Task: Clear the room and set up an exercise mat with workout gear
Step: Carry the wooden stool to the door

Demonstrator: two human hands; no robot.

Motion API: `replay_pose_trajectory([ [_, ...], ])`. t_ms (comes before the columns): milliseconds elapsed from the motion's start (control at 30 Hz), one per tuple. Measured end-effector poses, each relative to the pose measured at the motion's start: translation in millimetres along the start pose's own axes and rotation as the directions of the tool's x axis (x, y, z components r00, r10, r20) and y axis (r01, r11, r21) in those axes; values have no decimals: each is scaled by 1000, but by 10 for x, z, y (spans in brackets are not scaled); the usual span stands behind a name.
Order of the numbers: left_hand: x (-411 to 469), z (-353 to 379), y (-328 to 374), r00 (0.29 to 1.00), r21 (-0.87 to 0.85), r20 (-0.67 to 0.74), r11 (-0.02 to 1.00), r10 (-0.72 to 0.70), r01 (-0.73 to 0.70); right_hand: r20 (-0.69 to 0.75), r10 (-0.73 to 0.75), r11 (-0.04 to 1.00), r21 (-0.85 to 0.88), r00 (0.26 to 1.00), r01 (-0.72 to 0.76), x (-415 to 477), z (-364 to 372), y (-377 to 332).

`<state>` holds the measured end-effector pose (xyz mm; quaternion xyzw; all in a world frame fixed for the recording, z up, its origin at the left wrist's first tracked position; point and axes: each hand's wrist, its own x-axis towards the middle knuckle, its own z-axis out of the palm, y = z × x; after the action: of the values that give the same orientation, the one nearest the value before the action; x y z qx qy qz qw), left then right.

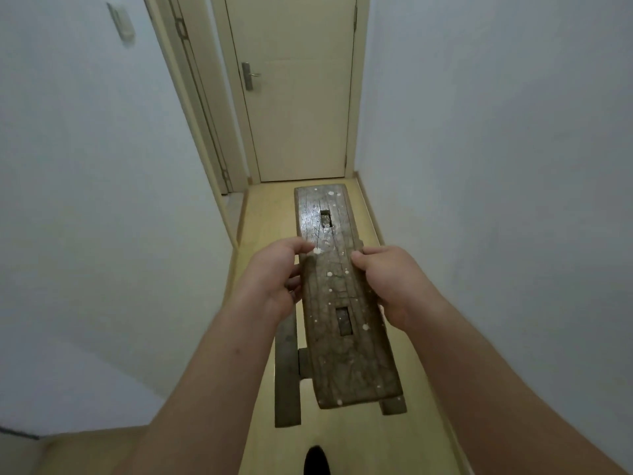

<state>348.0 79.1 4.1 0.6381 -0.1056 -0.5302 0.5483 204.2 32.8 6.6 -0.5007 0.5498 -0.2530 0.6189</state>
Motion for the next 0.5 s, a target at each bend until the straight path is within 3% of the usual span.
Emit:
replay_pose_trajectory([
  [333,1882,956,1101,1000,52,29,999,4,-6,-91,-50,999,-6,995,49,2168,-249,-801],
  [500,2884,1478,1576,999,64,-24,998,-21,22,-26,-61,998,-36,998,60,3449,-430,-1175],
])
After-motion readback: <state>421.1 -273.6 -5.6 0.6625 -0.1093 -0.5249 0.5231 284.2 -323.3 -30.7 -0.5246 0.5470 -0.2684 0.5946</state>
